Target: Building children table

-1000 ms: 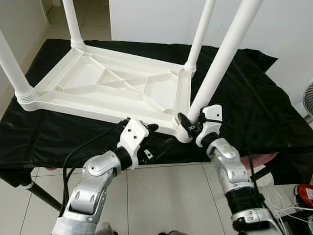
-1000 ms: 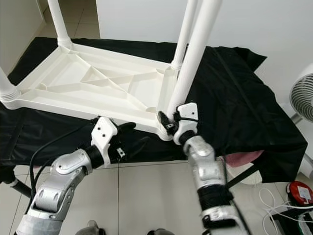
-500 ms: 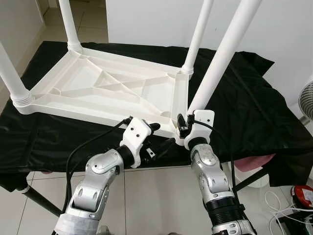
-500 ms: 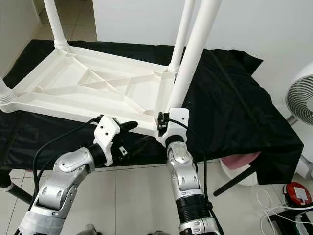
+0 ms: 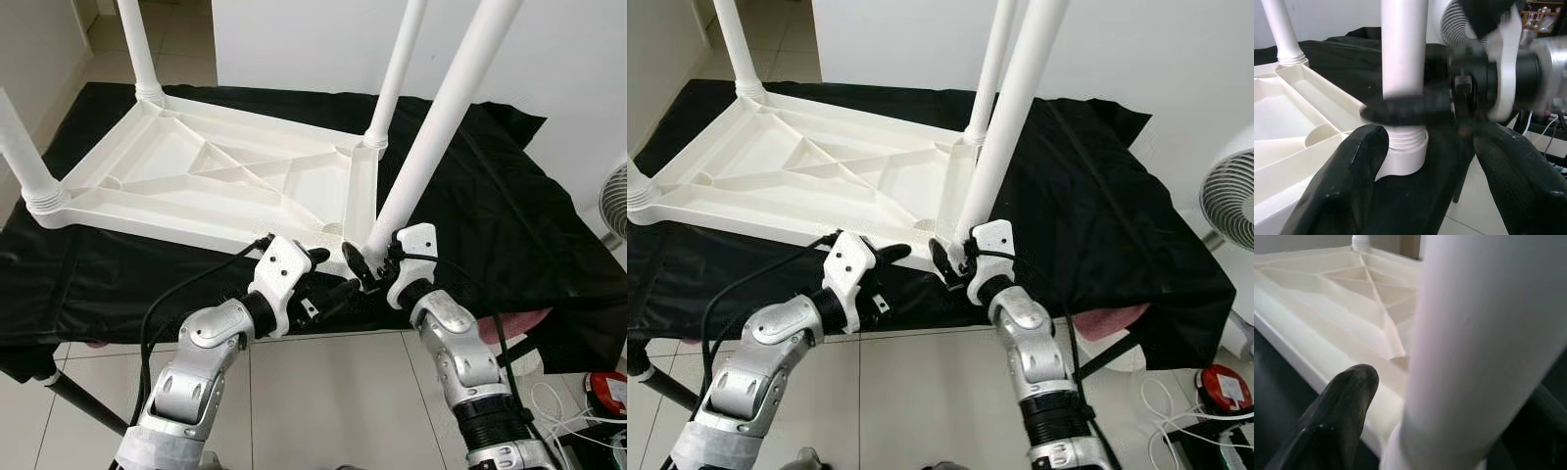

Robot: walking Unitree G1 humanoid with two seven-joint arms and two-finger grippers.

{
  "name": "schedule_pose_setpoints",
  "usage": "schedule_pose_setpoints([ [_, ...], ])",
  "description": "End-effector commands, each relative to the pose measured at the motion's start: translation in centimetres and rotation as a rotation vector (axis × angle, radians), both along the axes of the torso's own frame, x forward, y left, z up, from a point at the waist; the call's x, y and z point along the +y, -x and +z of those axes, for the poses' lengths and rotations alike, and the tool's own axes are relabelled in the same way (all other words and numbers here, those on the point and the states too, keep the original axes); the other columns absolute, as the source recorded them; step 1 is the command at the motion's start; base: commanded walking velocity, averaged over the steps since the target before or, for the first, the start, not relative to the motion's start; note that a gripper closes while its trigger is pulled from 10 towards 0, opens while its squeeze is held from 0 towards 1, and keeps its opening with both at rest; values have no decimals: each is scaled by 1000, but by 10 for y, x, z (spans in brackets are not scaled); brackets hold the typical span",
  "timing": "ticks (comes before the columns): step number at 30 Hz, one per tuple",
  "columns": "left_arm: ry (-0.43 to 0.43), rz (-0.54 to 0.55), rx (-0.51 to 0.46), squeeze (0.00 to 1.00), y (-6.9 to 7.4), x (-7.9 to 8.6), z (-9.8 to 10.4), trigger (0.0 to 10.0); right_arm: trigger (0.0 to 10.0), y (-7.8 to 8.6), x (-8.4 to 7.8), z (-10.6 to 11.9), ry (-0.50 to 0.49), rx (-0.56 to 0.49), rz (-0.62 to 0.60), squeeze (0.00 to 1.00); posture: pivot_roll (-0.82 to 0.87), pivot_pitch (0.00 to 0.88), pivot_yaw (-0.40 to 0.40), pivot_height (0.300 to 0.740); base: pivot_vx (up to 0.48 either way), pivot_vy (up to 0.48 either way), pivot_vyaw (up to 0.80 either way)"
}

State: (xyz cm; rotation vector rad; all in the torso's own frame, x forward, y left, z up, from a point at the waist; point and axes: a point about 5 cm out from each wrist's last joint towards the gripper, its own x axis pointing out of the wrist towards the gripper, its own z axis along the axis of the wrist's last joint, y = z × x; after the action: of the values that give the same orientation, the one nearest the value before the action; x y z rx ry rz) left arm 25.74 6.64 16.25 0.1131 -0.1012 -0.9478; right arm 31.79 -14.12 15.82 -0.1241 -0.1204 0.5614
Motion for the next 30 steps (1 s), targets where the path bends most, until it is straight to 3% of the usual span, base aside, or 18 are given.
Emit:
schedule_pose_setpoints([
  [1,12,53,13,0,-1,-1,-2,10000,10000,-2,-1,1,6,-10,63,0,30,19,-88,740,0,0,0],
  [10,15,51,16,0,-1,-3,-1,10000,10000,-12,0,-3,106,-1,187,0,21,30,-85,740,0,0,0],
  [11,15,50,17,0,0,-3,-1,10000,3216,-14,-1,-8,136,14,193,0,24,33,-85,740,0,0,0],
  [13,15,50,17,0,0,-3,-1,10000,3216,-14,-1,-8,136,14,193,0,24,33,-85,740,0,0,0],
  [14,14,50,18,0,0,-3,-1,10000,0,-15,-3,-13,155,31,196,0,25,35,-84,740,0,0,0],
  [23,14,57,15,0,0,-4,0,10000,0,-12,-8,-18,107,62,155,0,38,50,-91,740,0,0,0],
  [30,18,78,12,0,0,-3,1,10000,0,-7,-7,-15,18,50,-16,0,-28,60,-110,740,0,0,0],
])
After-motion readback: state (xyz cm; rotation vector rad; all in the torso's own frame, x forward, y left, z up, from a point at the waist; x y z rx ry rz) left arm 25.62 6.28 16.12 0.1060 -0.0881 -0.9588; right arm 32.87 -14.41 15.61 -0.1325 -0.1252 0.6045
